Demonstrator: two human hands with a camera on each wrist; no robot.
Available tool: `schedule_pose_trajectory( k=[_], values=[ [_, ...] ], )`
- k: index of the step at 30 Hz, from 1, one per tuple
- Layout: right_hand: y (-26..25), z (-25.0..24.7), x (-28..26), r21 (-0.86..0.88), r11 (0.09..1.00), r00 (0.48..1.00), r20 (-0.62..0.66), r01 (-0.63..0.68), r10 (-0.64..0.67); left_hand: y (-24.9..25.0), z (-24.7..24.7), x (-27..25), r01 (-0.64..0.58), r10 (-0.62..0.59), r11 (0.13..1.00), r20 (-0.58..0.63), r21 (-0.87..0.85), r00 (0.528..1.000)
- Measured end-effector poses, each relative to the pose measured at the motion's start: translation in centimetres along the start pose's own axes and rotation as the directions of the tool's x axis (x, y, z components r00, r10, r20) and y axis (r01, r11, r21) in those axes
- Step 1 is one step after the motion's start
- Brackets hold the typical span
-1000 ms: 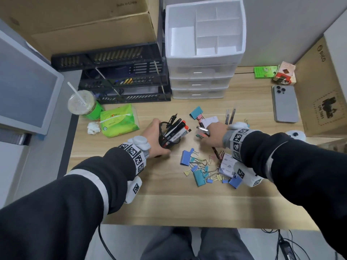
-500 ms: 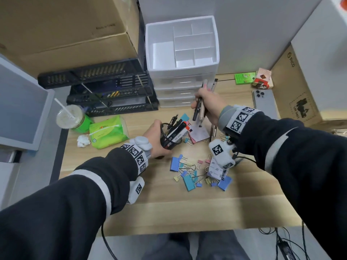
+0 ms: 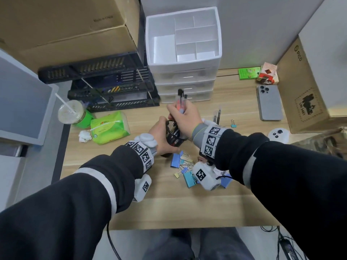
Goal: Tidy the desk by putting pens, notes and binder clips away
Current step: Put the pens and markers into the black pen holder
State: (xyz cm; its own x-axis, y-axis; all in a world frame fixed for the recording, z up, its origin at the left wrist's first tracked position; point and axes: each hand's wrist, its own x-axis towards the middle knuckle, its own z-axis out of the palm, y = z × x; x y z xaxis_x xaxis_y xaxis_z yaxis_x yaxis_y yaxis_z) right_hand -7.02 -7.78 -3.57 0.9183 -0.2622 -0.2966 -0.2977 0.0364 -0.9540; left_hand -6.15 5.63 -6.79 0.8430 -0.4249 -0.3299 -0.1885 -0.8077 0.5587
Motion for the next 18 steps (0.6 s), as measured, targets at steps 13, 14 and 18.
schedule_pose_trajectory(
  k=[13, 14, 18],
  values=[
    [1.9, -1.1, -1.5, -0.26, 0.943, 0.972, -0.048, 0.209, -0.229, 0.2, -0.1, 0.6, 0.018, -0.022, 0.994, -0.037, -0.104, 0.999],
    [1.7, -1.4, -1.4, -0.281, 0.933, 0.967, -0.051, 0.224, -0.248, 0.2, -0.1, 0.7, 0.015, -0.019, 0.995, -0.04, -0.101, 0.999],
    [0.9, -2.6, -1.0, -0.443, 0.822, 0.92, 0.02, 0.359, -0.391, 0.3, 0.0, 1.0, -0.012, 0.007, 0.996, -0.055, -0.094, 0.998]
  ],
)
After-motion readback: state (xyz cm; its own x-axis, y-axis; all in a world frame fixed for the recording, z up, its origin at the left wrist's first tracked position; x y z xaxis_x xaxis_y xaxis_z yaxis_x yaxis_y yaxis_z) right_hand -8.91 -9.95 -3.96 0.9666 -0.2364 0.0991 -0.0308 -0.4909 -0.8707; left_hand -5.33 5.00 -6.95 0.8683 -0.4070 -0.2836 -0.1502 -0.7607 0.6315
